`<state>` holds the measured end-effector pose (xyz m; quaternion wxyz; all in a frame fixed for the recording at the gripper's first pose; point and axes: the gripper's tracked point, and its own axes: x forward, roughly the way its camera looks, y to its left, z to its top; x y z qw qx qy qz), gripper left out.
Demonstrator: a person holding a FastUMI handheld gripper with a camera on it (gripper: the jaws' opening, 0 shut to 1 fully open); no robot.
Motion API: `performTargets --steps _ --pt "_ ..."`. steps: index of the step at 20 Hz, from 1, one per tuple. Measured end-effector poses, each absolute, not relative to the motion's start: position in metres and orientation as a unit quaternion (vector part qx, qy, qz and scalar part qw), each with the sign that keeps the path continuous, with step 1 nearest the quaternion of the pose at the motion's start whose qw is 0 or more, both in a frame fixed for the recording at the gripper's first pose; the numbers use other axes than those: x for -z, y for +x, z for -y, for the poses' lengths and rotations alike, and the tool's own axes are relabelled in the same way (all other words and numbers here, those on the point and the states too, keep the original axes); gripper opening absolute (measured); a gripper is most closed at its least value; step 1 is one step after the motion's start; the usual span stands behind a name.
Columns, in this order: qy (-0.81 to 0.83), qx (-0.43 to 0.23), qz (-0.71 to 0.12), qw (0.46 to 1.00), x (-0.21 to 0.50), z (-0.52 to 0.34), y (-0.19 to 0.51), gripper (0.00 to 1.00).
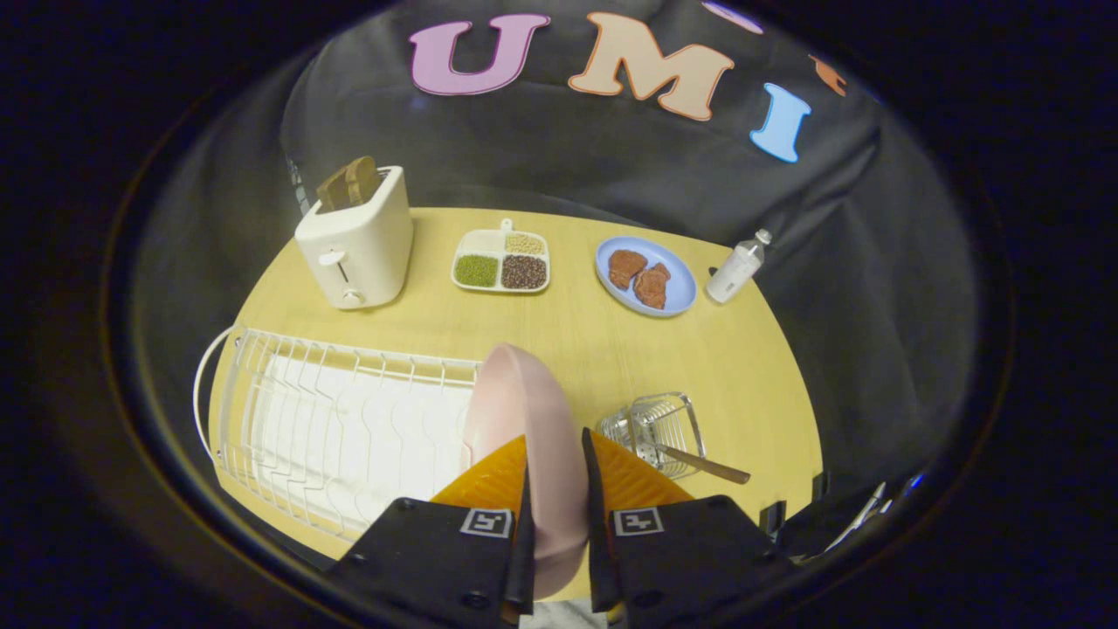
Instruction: Take the plate from the dish rack, then take the spoon from the basket and place it into the plate.
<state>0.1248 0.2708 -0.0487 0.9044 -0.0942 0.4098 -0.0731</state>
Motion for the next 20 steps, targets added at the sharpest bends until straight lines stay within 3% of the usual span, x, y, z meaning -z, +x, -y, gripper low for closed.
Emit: performTargets --steps 14,20 --pt "-0.084 0.084 -0.367 0.923 0.014 -0.274 0.147 0.26" --pt "0.066 -0.009 -0.354 0.933 -0.042 -0.3 0.134 0.23"
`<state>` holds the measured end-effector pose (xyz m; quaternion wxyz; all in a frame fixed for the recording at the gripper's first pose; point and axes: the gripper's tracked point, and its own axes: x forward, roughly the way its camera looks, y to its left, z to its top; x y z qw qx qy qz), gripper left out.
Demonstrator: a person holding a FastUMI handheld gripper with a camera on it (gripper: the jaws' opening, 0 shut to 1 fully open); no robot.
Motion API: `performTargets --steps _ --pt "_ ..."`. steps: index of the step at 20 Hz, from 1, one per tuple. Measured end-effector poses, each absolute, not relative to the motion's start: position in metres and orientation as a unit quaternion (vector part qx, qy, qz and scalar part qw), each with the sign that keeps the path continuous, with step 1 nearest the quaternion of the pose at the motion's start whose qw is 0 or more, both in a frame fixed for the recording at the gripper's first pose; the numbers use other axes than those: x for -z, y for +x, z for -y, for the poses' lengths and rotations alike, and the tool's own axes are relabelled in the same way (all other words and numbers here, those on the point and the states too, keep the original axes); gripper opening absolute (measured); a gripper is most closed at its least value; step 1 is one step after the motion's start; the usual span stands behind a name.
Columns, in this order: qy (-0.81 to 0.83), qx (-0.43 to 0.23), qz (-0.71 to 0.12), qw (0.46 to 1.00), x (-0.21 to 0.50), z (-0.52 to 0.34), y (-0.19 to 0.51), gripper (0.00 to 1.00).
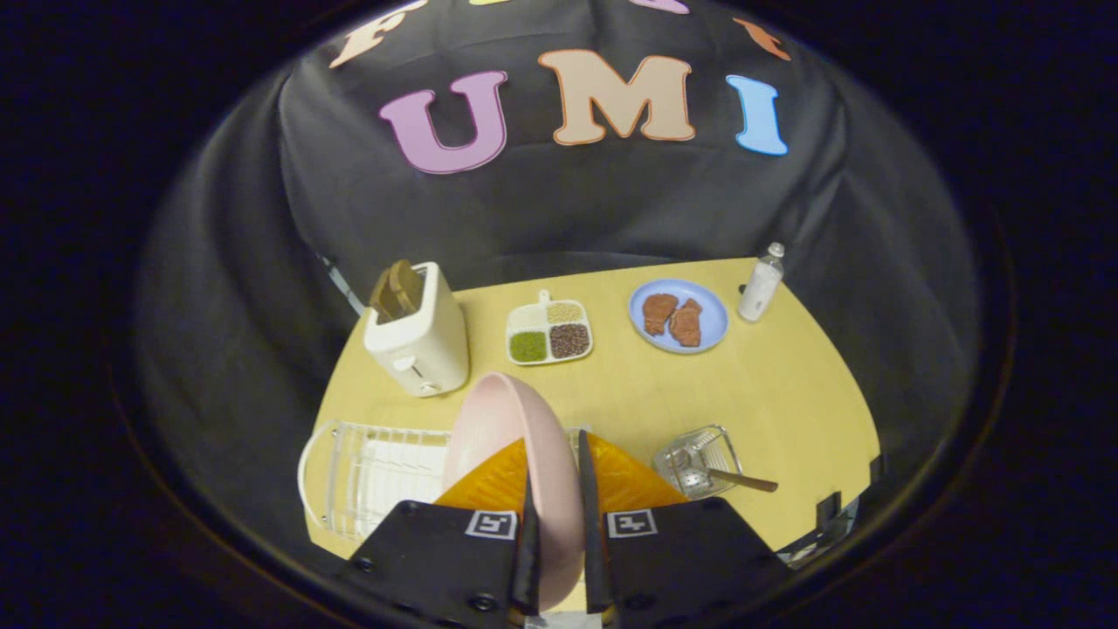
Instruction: Take the plate from the dish rack, then take the spoon from the basket and place it into the plate.
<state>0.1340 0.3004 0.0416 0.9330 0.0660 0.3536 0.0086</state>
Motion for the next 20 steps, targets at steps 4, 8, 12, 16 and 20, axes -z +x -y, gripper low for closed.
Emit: performTargets --steps 4,8,12,16,20 --pt "0.089 -0.054 -0.326 0.94 -0.072 -0.271 0.112 0.23" --pt "0.091 -0.062 -0.307 0.945 -0.073 -0.214 0.074 0.23" --pt "0.105 -0.078 -0.293 0.947 -0.062 -0.166 0.04 0.23" --pt "0.122 -0.106 -0.3 0.94 -0.024 -0.137 0.008 0.23" --pt "0.128 -0.137 -0.306 0.933 0.031 -0.124 -0.012 0.23"
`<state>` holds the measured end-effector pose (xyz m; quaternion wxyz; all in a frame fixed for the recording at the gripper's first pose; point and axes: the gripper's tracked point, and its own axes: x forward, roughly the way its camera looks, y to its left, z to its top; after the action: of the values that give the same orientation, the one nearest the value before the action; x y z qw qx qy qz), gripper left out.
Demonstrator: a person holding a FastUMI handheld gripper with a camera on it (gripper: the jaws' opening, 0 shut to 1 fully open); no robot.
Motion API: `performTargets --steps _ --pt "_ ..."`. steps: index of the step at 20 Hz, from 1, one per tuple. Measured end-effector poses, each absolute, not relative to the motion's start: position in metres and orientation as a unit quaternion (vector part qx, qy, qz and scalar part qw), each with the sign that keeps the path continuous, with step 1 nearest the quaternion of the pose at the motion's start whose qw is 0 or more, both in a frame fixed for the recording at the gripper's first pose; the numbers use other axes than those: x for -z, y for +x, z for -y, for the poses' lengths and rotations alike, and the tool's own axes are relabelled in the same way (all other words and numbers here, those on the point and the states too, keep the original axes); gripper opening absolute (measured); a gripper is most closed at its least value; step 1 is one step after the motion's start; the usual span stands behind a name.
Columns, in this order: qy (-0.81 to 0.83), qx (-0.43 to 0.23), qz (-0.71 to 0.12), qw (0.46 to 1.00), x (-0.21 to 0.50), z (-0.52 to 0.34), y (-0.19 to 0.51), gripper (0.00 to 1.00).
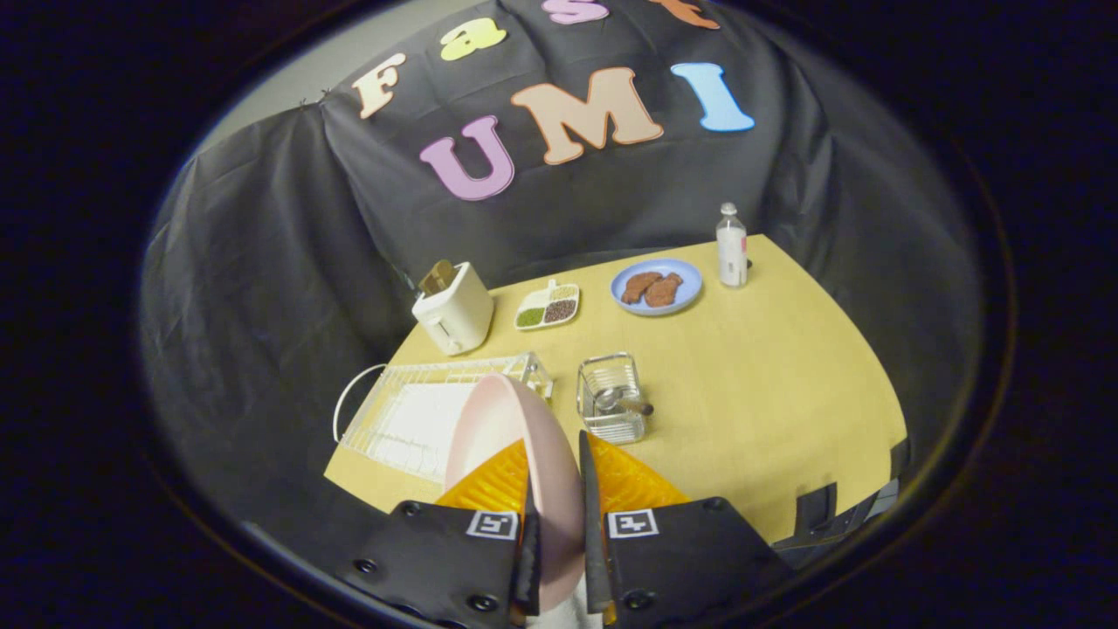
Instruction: Take the plate from the dish rack, then take the spoon from the basket and place it into the plate.
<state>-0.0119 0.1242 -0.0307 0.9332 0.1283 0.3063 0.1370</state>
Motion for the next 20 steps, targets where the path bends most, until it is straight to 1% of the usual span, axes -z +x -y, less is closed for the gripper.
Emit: performTargets --steps 4,8,14,20 --pt "0.155 -0.152 -0.322 0.922 0.086 -0.114 -0.018 0.23" --pt "0.171 -0.135 -0.34 0.915 0.133 -0.095 -0.008 0.23" --pt "0.188 -0.112 -0.348 0.912 0.17 -0.075 0.011 0.23" --pt "0.211 -0.122 -0.349 0.905 0.187 -0.078 0.018 0.24"
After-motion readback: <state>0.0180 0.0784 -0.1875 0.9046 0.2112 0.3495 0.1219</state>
